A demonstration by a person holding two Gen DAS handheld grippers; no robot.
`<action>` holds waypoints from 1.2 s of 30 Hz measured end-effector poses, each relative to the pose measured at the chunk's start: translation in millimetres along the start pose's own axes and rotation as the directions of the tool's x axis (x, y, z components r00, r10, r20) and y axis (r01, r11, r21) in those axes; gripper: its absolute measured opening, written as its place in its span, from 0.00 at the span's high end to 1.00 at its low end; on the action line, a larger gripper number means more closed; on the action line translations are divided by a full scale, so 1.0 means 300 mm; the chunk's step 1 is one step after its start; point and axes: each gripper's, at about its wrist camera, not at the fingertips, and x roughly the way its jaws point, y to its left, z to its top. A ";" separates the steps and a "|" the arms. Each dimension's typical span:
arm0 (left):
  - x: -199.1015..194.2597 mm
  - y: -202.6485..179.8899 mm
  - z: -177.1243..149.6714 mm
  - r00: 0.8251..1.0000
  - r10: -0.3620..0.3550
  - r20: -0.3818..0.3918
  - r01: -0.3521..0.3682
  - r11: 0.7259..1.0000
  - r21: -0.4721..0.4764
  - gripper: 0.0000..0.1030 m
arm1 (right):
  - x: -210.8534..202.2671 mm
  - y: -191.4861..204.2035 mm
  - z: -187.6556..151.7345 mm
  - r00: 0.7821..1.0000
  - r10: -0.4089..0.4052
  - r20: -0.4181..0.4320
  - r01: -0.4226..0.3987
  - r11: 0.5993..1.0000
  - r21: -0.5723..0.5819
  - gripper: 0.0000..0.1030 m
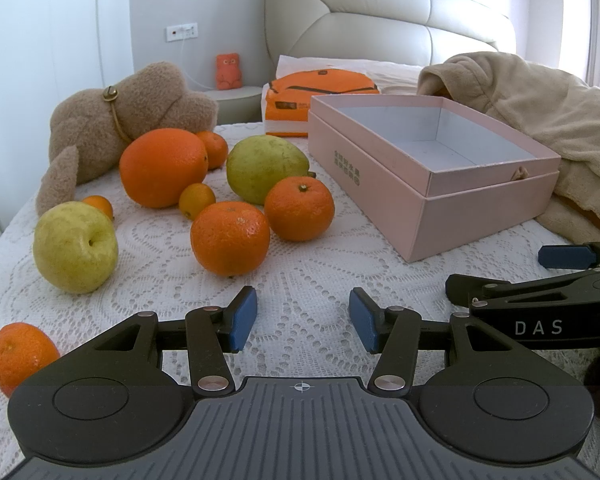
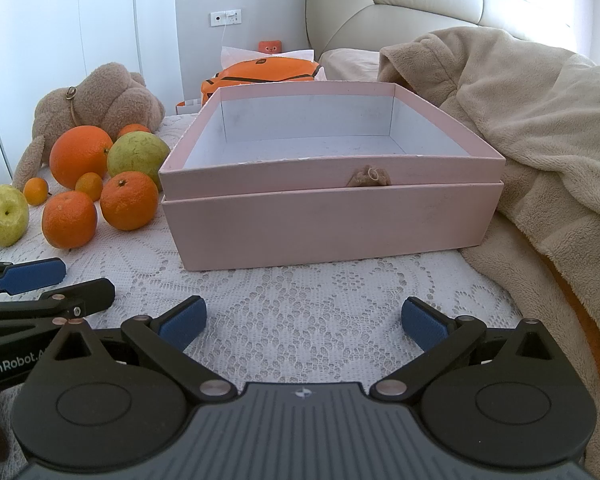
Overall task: Organize fruits
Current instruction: 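Grasp a tangerine with the left gripper while the right gripper grasps another tangerine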
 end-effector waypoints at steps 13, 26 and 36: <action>-0.230 0.224 0.041 0.989 -0.042 0.141 0.060 0.990 -0.129 0.51 | -0.019 0.007 0.036 0.995 0.004 -0.101 -0.004 1.000 0.005 0.00; -0.344 0.465 -0.062 0.998 0.026 0.064 -0.013 0.982 -0.191 0.52 | -0.051 0.061 0.097 0.984 0.113 -0.136 -0.119 0.992 -0.034 0.06; -0.377 0.477 -0.095 0.998 0.012 0.060 -0.005 0.992 -0.125 0.51 | -0.015 0.223 0.252 0.960 0.272 -0.061 -0.278 0.955 -0.109 0.05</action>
